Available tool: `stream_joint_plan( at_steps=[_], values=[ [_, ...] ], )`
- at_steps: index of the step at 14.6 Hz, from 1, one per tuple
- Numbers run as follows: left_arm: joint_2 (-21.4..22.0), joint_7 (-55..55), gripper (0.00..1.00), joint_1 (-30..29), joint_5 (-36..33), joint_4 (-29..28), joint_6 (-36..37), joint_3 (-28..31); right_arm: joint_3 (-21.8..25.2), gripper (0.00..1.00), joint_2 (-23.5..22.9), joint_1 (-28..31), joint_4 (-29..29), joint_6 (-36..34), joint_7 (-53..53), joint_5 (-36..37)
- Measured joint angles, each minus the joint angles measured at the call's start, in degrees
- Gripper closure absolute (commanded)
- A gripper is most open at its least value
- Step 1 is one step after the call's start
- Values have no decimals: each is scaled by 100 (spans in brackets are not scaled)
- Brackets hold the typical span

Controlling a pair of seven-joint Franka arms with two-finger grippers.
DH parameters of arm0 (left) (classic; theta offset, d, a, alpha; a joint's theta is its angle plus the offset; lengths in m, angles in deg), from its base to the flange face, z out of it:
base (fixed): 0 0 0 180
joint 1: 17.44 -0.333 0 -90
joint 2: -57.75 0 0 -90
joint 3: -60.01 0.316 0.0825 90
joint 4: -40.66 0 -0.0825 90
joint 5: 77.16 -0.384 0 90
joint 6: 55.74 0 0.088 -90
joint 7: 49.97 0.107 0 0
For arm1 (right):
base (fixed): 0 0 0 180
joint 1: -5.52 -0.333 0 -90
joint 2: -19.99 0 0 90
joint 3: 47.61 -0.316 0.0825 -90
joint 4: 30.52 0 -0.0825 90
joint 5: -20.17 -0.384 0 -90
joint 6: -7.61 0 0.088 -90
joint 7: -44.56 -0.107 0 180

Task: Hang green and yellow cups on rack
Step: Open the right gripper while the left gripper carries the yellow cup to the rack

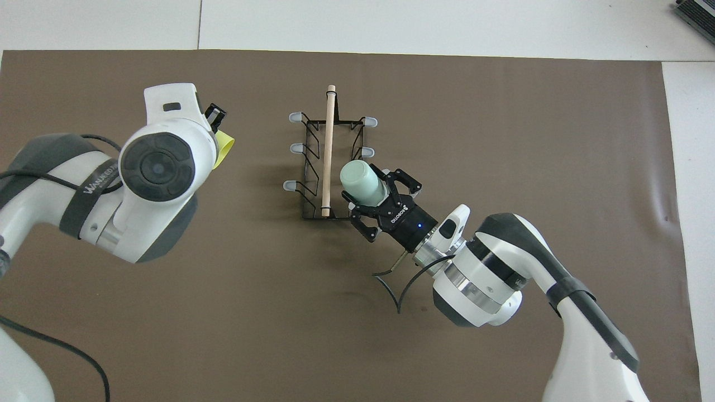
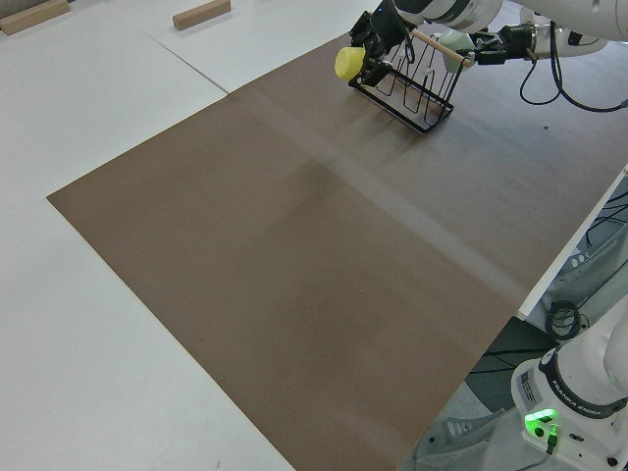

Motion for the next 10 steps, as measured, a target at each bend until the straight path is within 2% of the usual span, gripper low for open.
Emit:
stream_joint_plan(
  at_steps=[3, 10],
  values=[
    [134, -262, 100, 2, -985, -273, -3, -421, 6, 0, 85, 12, 48, 266, 0, 0],
    [469, -1497, 100, 4, -2433, -749, 92, -1301, 5, 0, 939, 134, 482, 2398, -264, 236]
  ],
)
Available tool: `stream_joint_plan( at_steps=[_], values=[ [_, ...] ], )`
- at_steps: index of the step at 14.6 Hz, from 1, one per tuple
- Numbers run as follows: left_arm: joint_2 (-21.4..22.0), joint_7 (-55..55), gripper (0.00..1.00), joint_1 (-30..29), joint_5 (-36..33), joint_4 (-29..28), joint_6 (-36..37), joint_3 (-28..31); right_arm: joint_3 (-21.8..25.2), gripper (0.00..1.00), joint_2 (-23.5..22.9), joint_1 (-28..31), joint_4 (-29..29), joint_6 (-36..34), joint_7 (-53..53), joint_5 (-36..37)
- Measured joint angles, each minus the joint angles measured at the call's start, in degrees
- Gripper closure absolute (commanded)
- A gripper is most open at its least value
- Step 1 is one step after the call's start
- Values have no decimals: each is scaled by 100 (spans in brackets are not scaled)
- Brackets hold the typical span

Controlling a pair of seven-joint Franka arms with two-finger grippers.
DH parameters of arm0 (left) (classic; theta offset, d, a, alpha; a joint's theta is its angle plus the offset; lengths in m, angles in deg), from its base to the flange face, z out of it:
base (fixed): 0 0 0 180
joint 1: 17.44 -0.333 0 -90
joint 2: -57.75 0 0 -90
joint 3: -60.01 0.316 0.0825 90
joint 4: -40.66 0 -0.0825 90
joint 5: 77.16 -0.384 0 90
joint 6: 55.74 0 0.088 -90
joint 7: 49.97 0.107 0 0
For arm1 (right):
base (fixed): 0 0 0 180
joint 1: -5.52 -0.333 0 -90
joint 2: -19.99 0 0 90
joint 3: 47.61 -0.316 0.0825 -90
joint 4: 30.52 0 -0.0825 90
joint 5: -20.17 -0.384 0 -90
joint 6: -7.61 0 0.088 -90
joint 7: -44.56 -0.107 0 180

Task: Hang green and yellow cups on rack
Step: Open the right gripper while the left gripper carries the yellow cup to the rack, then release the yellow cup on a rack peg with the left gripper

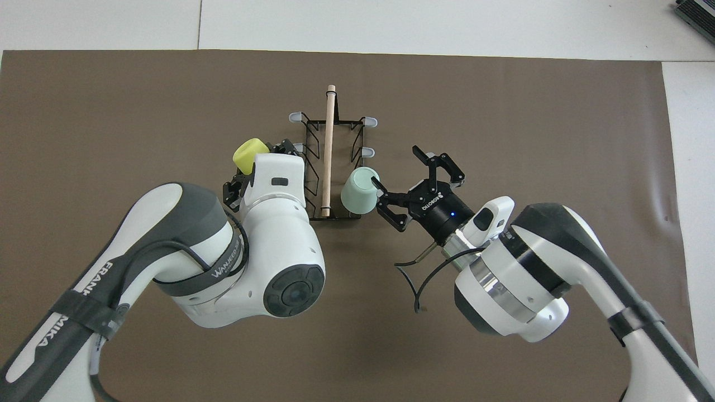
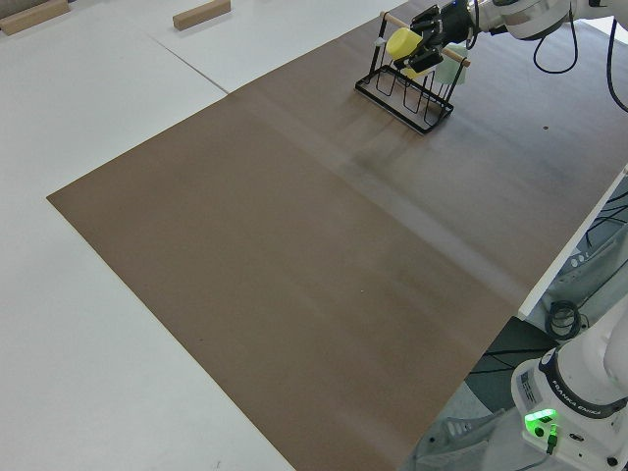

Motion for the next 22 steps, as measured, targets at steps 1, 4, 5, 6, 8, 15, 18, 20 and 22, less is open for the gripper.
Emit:
stream_joint_plan(
  at_steps=[1, 4, 5, 6, 8, 15, 18, 20, 22],
  values=[
    [21, -65, 100, 0, -96, -29, 42, -69, -1, 0, 137, 9, 46, 315, -106, 123],
    [27, -383, 100, -2, -389, -114, 112, -240, 2, 0, 425, 81, 222, 1058, -198, 737],
    [25, -462, 100, -1, -495, -188, 127, -299, 5, 0, 439, 170, 251, 1120, -160, 887],
    [22, -543, 100, -2, -599, -286, 132, -351, 8, 0, 431, 281, 257, 1133, -116, 1053],
    [12, -686, 43, -1, -706, -384, 129, -419, 17, 0, 386, 479, 254, 1139, -89, 1513],
    [19, -699, 0, -2, -715, -374, 130, -454, 18, 0, 288, 989, 256, 1108, -60, 2533],
    [50, -685, 0, -14, -680, -267, 131, -443, 20, 0, 253, 1256, 255, 868, -60, 3113],
    [67, -428, 0, -26, -523, -112, 136, -395, 21, 0, 188, 1394, 249, 713, -70, 3696],
    [86, 347, 0, -30, -87, 25, 144, -221, 25, 0, 95, 1638, 241, 239, -390, 4683]
  ],
)
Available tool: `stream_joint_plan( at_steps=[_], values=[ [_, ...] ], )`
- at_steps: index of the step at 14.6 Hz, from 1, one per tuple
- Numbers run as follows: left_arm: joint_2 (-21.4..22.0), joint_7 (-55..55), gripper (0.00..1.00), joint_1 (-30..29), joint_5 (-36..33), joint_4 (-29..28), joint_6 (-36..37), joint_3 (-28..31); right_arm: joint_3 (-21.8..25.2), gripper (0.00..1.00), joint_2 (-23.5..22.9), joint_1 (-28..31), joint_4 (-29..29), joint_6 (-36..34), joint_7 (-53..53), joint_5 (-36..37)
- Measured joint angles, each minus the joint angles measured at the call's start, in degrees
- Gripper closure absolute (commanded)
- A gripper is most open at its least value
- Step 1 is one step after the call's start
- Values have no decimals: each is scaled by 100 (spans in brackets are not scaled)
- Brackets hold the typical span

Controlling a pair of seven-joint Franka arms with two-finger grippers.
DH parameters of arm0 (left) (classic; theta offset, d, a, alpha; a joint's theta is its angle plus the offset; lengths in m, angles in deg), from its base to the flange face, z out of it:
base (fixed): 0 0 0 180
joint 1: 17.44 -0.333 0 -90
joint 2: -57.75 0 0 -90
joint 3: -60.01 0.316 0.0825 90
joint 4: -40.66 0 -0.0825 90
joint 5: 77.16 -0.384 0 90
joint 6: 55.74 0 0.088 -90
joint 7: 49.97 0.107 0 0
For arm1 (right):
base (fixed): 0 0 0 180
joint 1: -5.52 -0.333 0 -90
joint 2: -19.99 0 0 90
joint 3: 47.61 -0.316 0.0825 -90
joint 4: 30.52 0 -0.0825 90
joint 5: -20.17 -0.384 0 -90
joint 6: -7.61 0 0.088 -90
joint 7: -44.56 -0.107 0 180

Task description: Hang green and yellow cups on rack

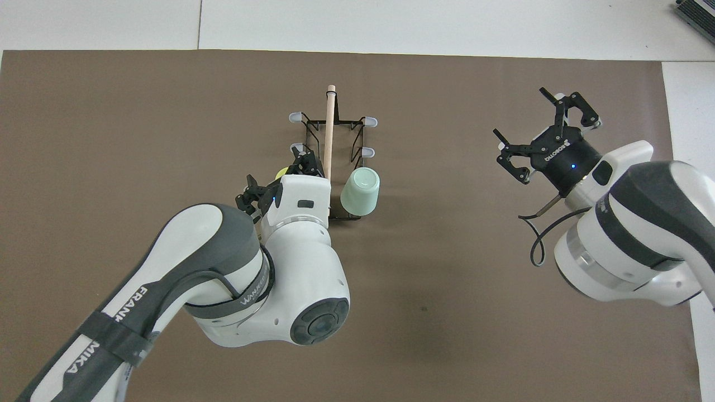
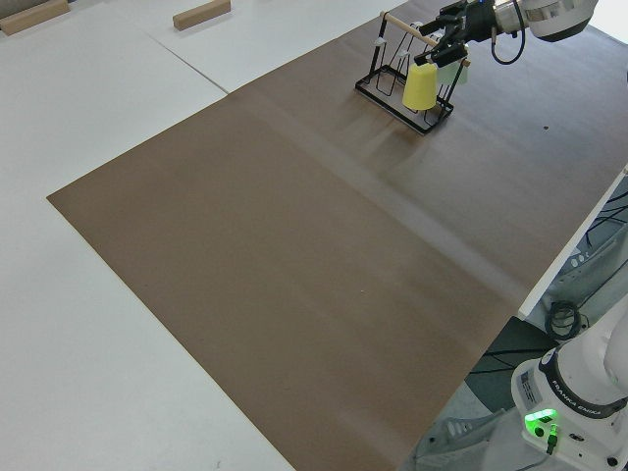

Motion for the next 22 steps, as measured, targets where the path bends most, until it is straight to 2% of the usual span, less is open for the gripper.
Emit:
stream_joint_plan(
  at_steps=[5, 7, 8, 11, 14, 18, 22],
  values=[
    [61, 2921, 0, -46, 1608, 263, -8, 712, 33, 0, -85, 1066, 136, -2066, -2535, 3710],
    [173, 4202, 0, -56, 2343, 312, -10, 1019, 43, 0, -73, 1370, 298, -2588, -3531, 5092],
    [264, 4892, 0, -58, 2855, 323, -10, 1181, 46, 0, -56, 1421, 337, -2725, -3927, 5517],
    [604, 7112, 0, -64, 4589, 330, 105, 1777, 20, 0, -8, 1381, 353, -2877, -5025, 6525],
    [854, 9091, 0, -68, 5622, 494, 975, 2396, -13, 0, 50, 1254, 361, -2877, -6183, 7478],
    [895, 10672, 0, -71, 6086, 1204, 2309, 2997, -22, 0, 155, 1179, 362, -2882, -7650, 8417],
    [806, 10989, 0, -93, 6137, 1930, 3256, 3165, -31, 0, 262, 1175, 375, -3017, -8938, 9278]
  ],
)
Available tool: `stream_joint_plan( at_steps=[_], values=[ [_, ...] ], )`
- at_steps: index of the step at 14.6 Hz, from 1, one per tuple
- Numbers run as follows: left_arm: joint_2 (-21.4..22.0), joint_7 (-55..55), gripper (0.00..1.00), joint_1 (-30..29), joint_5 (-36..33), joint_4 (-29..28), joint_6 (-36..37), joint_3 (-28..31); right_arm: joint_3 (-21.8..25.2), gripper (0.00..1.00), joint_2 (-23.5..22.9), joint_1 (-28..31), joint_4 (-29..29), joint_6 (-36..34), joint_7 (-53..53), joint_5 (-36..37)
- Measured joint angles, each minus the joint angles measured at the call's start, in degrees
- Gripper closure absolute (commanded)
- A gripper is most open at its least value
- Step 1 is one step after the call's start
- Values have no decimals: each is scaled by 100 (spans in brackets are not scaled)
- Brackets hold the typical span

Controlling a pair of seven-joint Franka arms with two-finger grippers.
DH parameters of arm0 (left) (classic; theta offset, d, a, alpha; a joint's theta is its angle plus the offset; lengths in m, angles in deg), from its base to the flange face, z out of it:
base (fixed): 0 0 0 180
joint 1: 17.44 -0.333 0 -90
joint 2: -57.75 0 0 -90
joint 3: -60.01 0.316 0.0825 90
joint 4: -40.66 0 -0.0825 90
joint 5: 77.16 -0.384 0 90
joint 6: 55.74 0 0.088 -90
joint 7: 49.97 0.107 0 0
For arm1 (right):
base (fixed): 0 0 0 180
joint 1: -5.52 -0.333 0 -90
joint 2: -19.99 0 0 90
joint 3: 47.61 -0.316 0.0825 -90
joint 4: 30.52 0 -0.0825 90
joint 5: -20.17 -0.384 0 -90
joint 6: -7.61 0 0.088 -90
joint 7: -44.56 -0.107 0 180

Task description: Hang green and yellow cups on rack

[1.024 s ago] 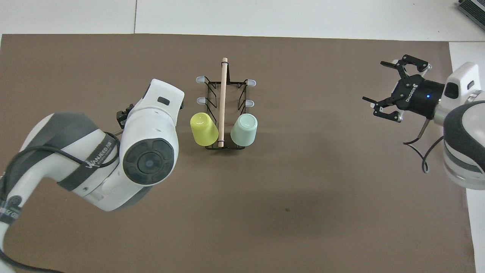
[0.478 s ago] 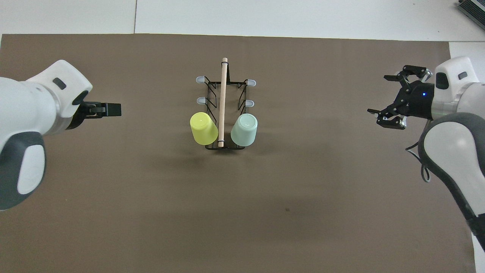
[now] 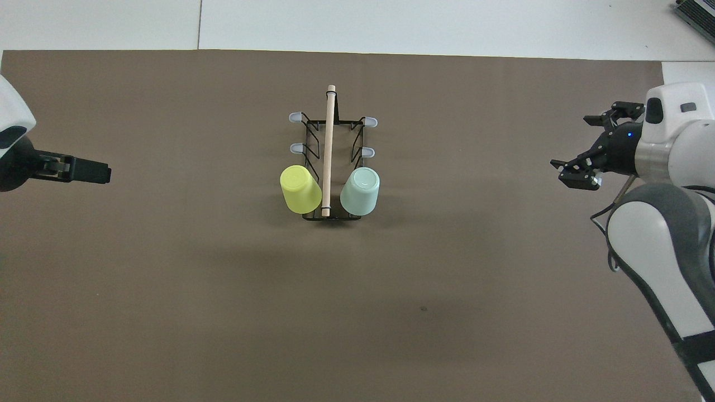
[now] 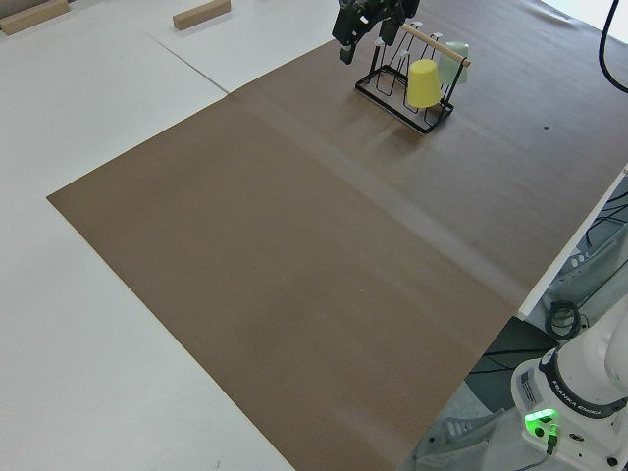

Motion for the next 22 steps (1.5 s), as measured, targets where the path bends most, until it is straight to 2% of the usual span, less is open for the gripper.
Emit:
stream_joint_plan(
  at_steps=[3, 7, 16, 22],
  values=[
    [-242, 24, 0, -91, 88, 609, 601, -1, -53, 0, 175, -81, 189, -578, -1278, 1017],
    [-344, 33, 0, -214, 135, 770, 824, -100, -80, 0, 268, -438, 776, -1760, -3090, 1863],
    [-347, 32, 0, -247, 124, 757, 1146, -205, -84, 0, 259, -482, 1314, -3347, -5845, 1974],
    [-346, 32, 0, -249, -180, 756, 1145, -228, -2, 0, 250, -317, 2247, -4580, -6315, 1306]
  ],
)
